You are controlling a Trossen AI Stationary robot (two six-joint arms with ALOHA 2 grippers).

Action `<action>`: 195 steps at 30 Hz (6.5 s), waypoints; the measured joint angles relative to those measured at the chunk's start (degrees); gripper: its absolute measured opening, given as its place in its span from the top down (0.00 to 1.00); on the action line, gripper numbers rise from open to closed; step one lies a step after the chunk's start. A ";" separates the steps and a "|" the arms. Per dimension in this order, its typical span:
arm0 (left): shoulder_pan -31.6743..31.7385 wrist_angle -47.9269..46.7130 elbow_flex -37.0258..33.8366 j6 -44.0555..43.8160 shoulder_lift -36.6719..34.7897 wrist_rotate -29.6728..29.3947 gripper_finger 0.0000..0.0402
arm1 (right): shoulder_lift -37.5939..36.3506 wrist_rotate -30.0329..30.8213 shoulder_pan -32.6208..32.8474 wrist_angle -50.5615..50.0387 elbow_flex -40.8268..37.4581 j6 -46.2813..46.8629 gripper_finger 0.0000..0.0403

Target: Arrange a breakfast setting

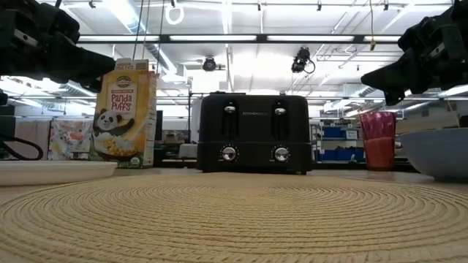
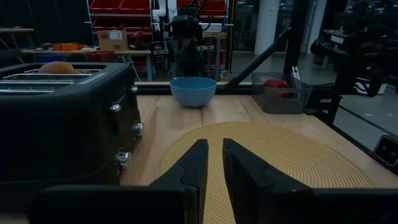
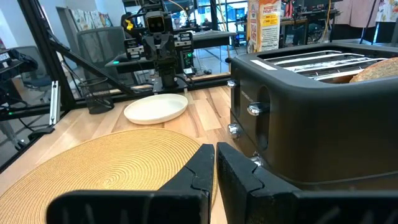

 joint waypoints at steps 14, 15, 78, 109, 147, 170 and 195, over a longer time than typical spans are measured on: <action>0.01 0.01 0.00 0.00 -0.01 -0.01 0.86 | -0.02 3.04 -0.06 2.48 0.00 -18.46 0.93; 0.02 0.01 0.01 -0.02 0.01 0.00 0.86 | -0.02 3.06 -0.06 2.78 0.00 -18.62 0.93; 0.02 5.54 -0.01 -15.63 -0.01 0.00 0.86 | 72.99 -3.98 20.63 -67.08 54.16 76.10 0.55; -0.04 28.53 -0.01 -44.98 -0.01 -0.73 0.86 | 74.62 -0.91 16.91 -62.35 53.81 66.89 0.98; -0.04 27.12 -0.01 -45.03 0.01 -1.31 0.86 | 114.02 0.34 28.22 -57.54 93.58 -40.02 0.98; -0.04 27.06 -0.01 -41.94 0.01 -2.36 0.86 | 112.90 -1.03 29.08 -59.73 95.21 -31.62 0.67; -3.67 56.72 2.02 -37.55 0.03 0.59 0.86 | 98.01 1.61 34.37 -29.80 61.40 23.91 0.61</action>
